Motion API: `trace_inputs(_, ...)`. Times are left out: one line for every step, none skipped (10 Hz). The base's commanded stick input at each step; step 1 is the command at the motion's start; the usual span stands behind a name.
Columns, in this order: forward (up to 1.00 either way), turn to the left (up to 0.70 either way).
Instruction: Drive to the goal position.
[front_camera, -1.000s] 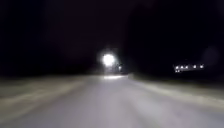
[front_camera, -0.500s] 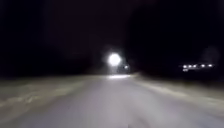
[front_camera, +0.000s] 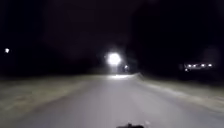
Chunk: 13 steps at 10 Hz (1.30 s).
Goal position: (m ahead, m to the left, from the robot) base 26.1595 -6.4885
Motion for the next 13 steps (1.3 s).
trace_inputs(1.0, 0.0)
trace_inputs(1.0, 0.0)
trace_inputs(1.0, 0.0)
trace_inputs(1.0, 0.0)
trace_inputs(1.0, 0.0)
trace_inputs(1.0, 0.0)
trace_inputs(1.0, 0.0)
trace_inputs(1.0, 0.0)
trace_inputs(1.0, 0.0)
trace_inputs(1.0, 0.0)
trace_inputs(1.0, 0.0)
trace_inputs(1.0, 0.0)
trace_inputs(1.0, 0.0)
